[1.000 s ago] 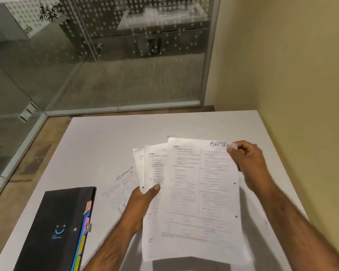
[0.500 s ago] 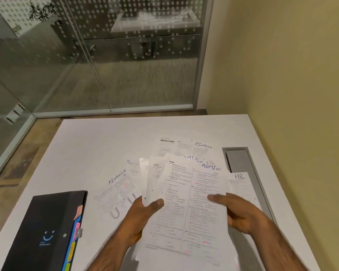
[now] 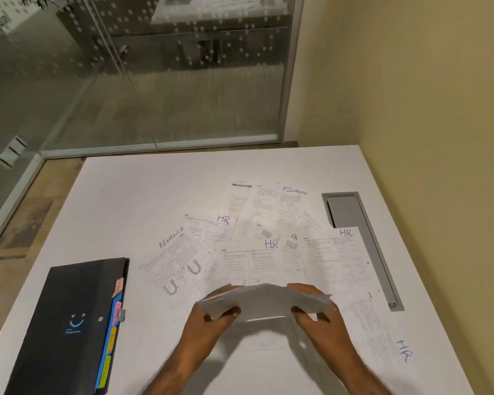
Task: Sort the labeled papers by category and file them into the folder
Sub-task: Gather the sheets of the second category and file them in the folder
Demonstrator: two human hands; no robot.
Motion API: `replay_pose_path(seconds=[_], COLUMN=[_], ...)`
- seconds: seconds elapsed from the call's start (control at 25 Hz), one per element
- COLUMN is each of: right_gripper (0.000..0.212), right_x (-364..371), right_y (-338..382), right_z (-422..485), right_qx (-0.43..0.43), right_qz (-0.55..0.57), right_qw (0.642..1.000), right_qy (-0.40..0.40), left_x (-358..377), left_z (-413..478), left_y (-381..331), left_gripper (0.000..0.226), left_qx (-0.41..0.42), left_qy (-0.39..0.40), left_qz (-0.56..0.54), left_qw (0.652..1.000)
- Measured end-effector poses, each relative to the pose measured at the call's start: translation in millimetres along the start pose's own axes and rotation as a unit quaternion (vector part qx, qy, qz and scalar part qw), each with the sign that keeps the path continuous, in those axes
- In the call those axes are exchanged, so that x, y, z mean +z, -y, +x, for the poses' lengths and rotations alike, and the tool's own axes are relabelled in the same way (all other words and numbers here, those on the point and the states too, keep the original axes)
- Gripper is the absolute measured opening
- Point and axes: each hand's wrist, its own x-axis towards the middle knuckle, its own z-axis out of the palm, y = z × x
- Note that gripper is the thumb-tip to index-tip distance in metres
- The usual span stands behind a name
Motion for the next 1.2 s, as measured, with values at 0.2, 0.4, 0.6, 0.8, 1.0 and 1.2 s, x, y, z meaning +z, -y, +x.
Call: replay_pose_path(seconds=[0.2, 0.4, 0.6, 0.8, 1.0, 1.2], right_gripper=[0.037, 0.028, 0.042, 0.074, 0.079, 0.080], right_x=[7.6, 29.6, 28.3, 4.6, -33.5, -46.9], right_y=[-49.7, -52.7, -73.2, -101.8, -116.6, -115.9], right_z=[-13.1, -0.1, 62.0, 117.1, 118.3, 127.7], right_qx=[-0.055, 0.017, 0.039, -0.004, 0.091, 0.135], right_qz=[-0.080, -0.068, -0.259, -0.547, -0.577, -0.563], right_qw=[0.995, 0.996, 0.964, 0.832, 0.812, 0.815], right_qy=[0.025, -0.050, -0.043, 0.091, 0.016, -0.028], left_x=[6.4, -5.7, -47.1, -64.3, -66.1, -57.8], left_z=[-11.3, -1.2, 0.0, -0.7, 3.6, 14.9], left_y=[33.9, 28.7, 14.5, 15.8, 26.3, 21.7], left_gripper=[0.034, 0.017, 0.004, 0.023, 0.029, 0.026], left_qx=[-0.020, -0.027, -0.044, -0.054, -0.062, -0.058], left_qy=[-0.012, -0.071, -0.138, -0.160, -0.152, -0.141], left_qz=[0.048, 0.051, 0.013, -0.009, -0.003, -0.013], left_qw=[0.999, 0.996, 0.989, 0.986, 0.986, 0.988])
